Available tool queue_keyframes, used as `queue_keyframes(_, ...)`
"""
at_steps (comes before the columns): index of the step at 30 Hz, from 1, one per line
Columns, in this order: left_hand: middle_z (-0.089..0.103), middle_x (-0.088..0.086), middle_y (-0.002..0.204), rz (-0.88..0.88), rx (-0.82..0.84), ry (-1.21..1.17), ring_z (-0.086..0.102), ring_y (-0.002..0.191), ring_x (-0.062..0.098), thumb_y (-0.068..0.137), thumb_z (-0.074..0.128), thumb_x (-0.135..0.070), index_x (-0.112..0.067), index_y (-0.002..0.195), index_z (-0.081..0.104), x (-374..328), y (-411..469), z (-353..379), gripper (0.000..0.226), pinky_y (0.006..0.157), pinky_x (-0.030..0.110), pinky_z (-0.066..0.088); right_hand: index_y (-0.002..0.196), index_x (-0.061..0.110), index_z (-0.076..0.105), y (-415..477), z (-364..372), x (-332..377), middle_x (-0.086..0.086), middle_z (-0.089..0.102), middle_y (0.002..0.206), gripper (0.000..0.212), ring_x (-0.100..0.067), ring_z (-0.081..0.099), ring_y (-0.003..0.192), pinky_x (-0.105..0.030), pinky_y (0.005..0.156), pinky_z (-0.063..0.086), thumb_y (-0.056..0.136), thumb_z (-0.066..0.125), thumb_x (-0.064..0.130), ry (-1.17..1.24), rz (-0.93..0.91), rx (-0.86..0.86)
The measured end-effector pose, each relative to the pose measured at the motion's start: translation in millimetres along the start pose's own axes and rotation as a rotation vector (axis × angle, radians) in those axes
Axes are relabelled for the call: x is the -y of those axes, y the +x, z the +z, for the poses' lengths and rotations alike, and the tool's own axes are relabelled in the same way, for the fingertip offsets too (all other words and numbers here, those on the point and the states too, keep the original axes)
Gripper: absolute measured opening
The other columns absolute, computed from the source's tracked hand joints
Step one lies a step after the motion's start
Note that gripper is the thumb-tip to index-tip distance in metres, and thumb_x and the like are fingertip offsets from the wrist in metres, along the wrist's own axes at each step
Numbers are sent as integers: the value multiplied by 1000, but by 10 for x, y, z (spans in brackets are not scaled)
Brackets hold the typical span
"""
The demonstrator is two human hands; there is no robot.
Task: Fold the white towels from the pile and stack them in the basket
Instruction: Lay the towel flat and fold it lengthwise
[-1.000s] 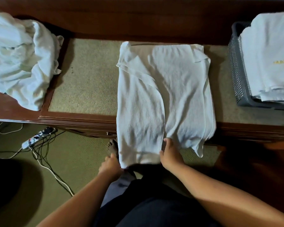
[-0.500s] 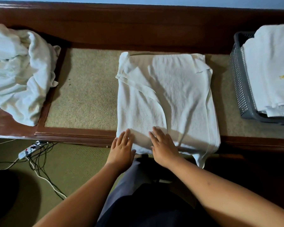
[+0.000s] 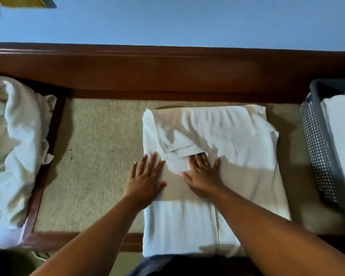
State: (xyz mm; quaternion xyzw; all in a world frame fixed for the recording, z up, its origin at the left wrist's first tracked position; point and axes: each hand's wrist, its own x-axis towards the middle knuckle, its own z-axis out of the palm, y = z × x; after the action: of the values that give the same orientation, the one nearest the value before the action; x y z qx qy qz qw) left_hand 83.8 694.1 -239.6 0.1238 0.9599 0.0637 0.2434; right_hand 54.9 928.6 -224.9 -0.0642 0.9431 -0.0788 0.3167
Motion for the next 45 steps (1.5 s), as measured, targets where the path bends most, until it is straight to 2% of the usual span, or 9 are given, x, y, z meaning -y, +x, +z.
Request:
queue_keyframes(2,-28,-7,163,-20,-16,19,-3,155,35,96,17,-70,-41,158,-9,141,481,-248,73,122,52,-1,159,21,7,351,-218,-60,-5,-3,168,77,-22,-8,154,-70,114,-5,99,25,66,3,26,-67)
queue_keyframes(6,-28,-5,164,-59,-60,58,-16,153,35,97,20,-70,-39,158,-12,307,1347,-696,76,121,53,-8,158,33,-9,971,-592,-277,4,-20,166,79,-23,-17,153,-70,113,-3,96,22,71,41,67,-169)
queue_keyframes(11,-27,3,164,-93,-89,73,-28,150,28,99,19,-66,-28,158,-14,218,1727,-831,77,118,51,-18,159,34,2,1149,-665,-470,-2,-9,168,69,-27,-8,154,-68,115,6,100,24,61,33,18,-272)
queue_keyframes(22,-26,3,165,120,-70,-35,-25,152,25,97,20,-70,-25,159,-15,-832,235,202,84,124,48,-5,159,27,19,-767,698,-1257,-6,3,168,71,-24,4,155,-61,113,22,95,32,55,211,195,-314)
queue_keyframes(27,-14,8,168,83,16,-11,-14,154,31,95,19,-71,-25,161,-4,-1620,-499,718,84,121,51,-1,159,28,20,-1871,1305,-1917,-2,-1,168,69,-26,10,154,-43,120,19,99,22,62,139,152,-279)
queue_keyframes(31,-15,8,168,134,100,25,-18,153,29,93,28,-73,-28,161,-4,-2231,-772,959,87,118,52,-8,159,37,4,-2399,1468,-2406,0,-9,168,75,-27,-2,154,-61,117,12,93,22,67,167,445,-226)
queue_keyframes(34,-30,6,163,197,130,38,-31,148,28,94,32,-68,-34,157,-16,-2599,-795,947,86,120,50,-13,159,37,4,-2542,1404,-2735,-2,-18,166,67,-28,-11,154,-61,119,4,100,29,57,228,586,-188)
queue_keyframes(37,-41,3,157,200,187,64,-36,144,31,100,38,-61,-37,150,-27,-2937,-734,855,85,122,51,-10,159,31,12,-2531,1194,-2919,-6,-11,167,66,-27,-13,153,-54,121,-3,102,39,49,257,489,-204)
queue_keyframes(45,-36,-1,159,263,268,114,-36,139,24,104,38,-50,-38,158,-11,-3531,-665,771,74,122,49,-3,157,21,23,-2515,1023,-2813,-8,6,167,68,-35,14,150,-49,122,9,97,49,38,322,407,-231)
